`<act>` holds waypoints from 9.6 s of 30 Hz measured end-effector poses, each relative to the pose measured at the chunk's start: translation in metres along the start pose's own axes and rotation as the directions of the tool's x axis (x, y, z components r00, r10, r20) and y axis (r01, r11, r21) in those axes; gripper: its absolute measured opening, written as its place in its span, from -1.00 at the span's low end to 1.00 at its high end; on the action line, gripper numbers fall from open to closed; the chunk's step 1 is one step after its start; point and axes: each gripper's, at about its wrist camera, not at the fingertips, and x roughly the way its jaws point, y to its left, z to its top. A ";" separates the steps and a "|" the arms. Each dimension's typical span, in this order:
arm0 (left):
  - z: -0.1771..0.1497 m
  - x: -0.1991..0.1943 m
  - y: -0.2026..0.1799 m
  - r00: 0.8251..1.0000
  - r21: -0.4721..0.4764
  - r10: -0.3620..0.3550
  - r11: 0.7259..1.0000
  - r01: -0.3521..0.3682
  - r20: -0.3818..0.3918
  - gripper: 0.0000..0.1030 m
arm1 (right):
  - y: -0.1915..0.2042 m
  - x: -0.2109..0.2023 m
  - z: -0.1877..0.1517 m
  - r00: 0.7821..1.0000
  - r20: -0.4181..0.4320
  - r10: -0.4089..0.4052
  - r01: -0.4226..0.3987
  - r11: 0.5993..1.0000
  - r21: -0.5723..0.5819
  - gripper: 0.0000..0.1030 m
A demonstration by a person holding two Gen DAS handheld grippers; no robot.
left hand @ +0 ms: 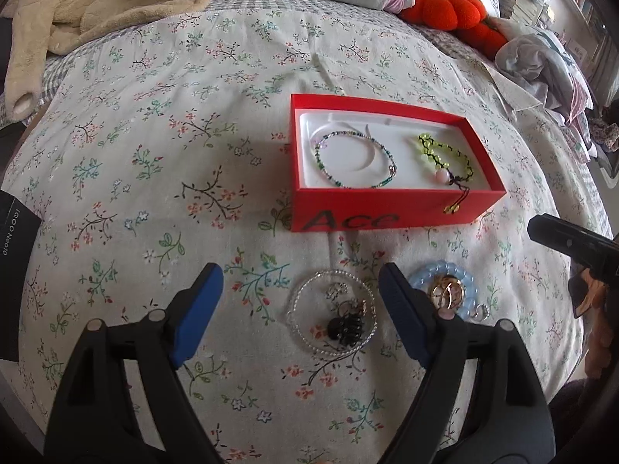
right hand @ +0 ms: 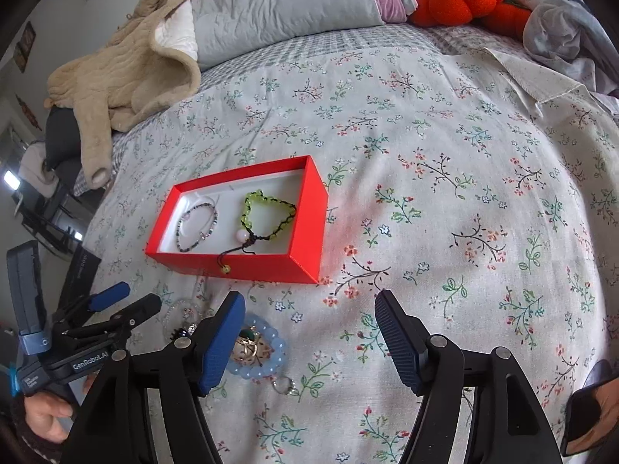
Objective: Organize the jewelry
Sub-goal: 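Withdraw both tools from the box back over the remaining jewelry, then grasp the black claw clip with the left tool while the right tool grasps the light blue bracelet, then carry the clip and blue bracelet into the red box and open both tools, then withdraw both tools from the box toward the clear-bead bracelet and gold pendant, then grasp the clear-bead bracelet with the left tool while the right tool grasps the gold pendant, then carry the bracelet and pendant into the red box and open both tools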
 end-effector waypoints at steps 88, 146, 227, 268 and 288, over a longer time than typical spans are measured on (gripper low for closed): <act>-0.009 -0.018 0.005 0.971 -0.027 -0.234 0.971 0.236 0.049 -0.72 | 0.056 0.012 -0.018 0.990 -0.064 0.125 -0.131 0.987 -0.096 -0.77; 0.057 0.015 -0.013 0.979 -0.029 -0.156 0.987 0.161 0.128 -0.12 | 0.026 0.022 0.052 0.995 0.077 0.062 -0.059 0.998 -0.032 -0.71; -0.023 0.029 0.005 0.991 0.126 0.033 0.992 -0.016 -0.130 -0.80 | 0.039 0.040 -0.039 0.990 -0.122 -0.064 0.045 0.988 -0.150 0.46; -0.003 -0.025 0.034 0.998 0.023 -0.061 0.998 0.061 0.020 -0.85 | 0.062 0.053 -0.025 0.988 -0.153 0.002 -0.017 0.995 -0.097 -0.47; 0.030 -0.047 0.001 0.970 0.008 -0.194 0.981 0.195 0.145 -0.85 | 0.035 0.004 0.009 0.997 -0.001 0.071 -0.071 0.997 0.011 -0.47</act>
